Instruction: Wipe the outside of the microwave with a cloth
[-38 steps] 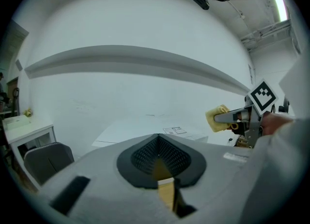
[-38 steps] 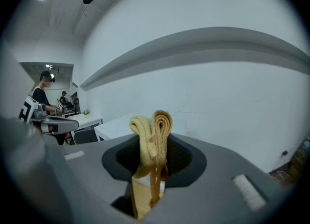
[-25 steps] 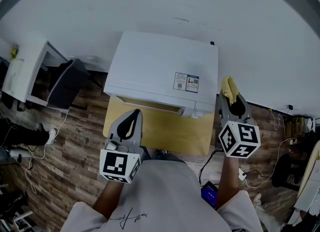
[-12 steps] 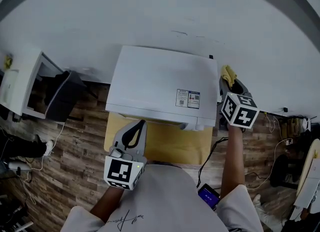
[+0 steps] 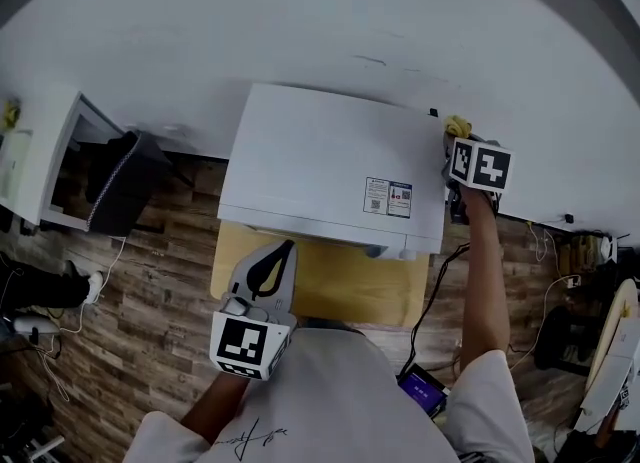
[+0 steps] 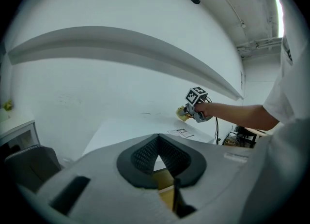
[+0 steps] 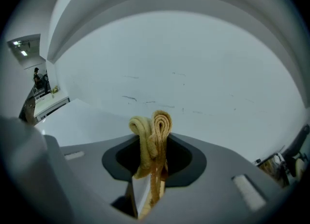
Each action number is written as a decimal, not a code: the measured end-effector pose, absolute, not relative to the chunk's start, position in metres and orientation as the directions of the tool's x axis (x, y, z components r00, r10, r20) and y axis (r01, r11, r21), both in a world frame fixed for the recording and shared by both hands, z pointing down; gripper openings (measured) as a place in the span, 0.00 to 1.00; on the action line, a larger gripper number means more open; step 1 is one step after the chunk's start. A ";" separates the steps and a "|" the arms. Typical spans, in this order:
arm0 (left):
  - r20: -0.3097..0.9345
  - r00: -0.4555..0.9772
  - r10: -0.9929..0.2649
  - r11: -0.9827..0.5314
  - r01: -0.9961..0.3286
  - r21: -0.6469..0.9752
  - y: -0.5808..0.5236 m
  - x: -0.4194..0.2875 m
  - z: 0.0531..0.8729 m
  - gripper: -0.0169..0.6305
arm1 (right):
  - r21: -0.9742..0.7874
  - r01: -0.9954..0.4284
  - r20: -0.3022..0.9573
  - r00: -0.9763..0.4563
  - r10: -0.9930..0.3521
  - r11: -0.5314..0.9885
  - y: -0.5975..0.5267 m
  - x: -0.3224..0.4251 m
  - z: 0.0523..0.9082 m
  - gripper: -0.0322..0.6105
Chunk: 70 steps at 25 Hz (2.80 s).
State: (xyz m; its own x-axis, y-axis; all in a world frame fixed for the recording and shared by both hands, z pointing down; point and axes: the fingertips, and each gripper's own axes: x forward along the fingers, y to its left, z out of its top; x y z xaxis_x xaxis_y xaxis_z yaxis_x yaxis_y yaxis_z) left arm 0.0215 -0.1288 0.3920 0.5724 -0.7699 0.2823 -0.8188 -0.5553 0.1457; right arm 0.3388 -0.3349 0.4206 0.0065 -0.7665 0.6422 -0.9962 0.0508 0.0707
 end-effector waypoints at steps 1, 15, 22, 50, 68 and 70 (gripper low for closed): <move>0.281 0.574 -0.769 -0.557 -0.817 0.146 -0.129 0.021 0.392 0.01 | 0.074 -0.996 0.653 0.009 -0.757 0.052 -0.338 0.338 0.424 0.22; 0.275 0.557 -0.783 -0.533 -0.830 0.164 -0.132 -0.002 0.402 0.01 | 0.105 -0.994 0.700 0.048 -0.712 0.036 -0.352 0.320 0.436 0.24; 0.240 0.563 -0.791 -0.542 -0.827 0.153 -0.136 -0.003 0.393 0.01 | 0.109 -0.993 0.706 0.046 -0.707 0.045 -0.355 0.309 0.437 0.24; 0.211 0.562 -0.800 -0.533 -0.827 0.179 -0.122 -0.009 0.387 0.01 | 0.035 -0.989 0.711 -0.077 -0.699 0.144 -0.366 0.218 0.439 0.24; 0.215 0.524 -0.824 -0.494 -0.851 0.181 -0.118 -0.035 0.388 0.01 | -0.020 -0.969 0.706 -0.187 -0.683 0.245 -0.380 0.143 0.439 0.24; 0.218 0.517 -0.828 -0.486 -0.855 0.180 -0.118 -0.039 0.388 0.01 | -0.022 -0.966 0.705 -0.197 -0.682 0.257 -0.383 0.133 0.438 0.24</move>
